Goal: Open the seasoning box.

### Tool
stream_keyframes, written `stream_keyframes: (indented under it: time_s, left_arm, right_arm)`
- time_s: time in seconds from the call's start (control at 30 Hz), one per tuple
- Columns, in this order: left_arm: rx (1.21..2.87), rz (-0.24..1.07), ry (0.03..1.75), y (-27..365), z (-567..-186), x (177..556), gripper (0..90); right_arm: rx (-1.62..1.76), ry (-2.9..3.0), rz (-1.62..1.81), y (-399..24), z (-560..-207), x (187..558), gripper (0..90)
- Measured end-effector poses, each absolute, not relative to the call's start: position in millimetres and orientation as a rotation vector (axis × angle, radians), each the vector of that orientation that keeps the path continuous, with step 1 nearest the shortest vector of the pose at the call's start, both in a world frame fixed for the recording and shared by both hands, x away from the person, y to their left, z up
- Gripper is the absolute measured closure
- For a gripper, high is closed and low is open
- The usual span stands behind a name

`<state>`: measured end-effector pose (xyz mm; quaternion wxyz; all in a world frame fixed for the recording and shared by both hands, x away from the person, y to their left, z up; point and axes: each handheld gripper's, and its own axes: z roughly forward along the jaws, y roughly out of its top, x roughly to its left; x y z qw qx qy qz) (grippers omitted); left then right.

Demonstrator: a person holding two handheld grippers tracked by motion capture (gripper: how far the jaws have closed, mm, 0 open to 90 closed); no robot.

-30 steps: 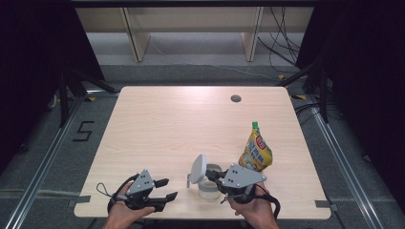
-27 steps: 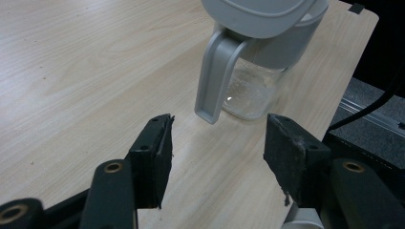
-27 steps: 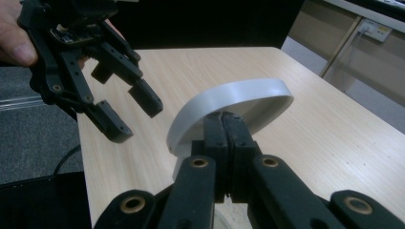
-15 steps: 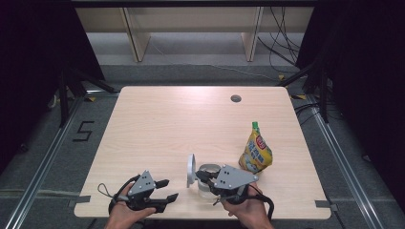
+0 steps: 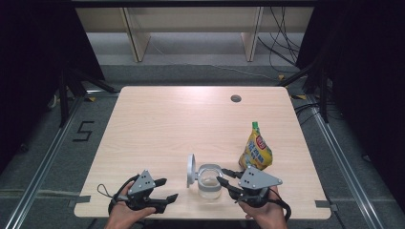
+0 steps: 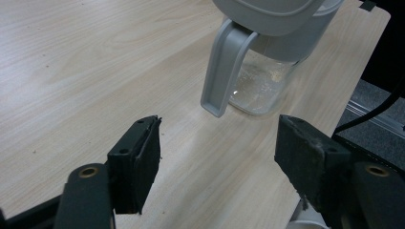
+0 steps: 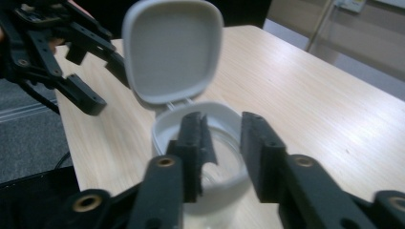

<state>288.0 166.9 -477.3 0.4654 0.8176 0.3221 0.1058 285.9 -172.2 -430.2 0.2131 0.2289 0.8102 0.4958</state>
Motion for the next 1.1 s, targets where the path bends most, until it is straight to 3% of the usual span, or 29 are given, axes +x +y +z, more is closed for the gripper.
stream_keyframes:
  time_s: [0.27,0.93,1.1]
  left_arm:
    - [1.999,0.256,0.800,166.3,-477.1,287.9,29.3]
    - [1.988,0.254,0.797,164.4,-477.9,287.4,29.0]
    - [2.014,0.252,0.789,164.8,-476.8,287.4,29.0]
  right_arm:
    - [0.736,2.224,1.358,-198.8,-439.9,277.0,53.7]
    - [0.960,2.144,1.274,-244.1,-451.8,264.6,50.2]
    - [0.996,2.134,1.233,-252.1,-454.3,264.0,45.0]
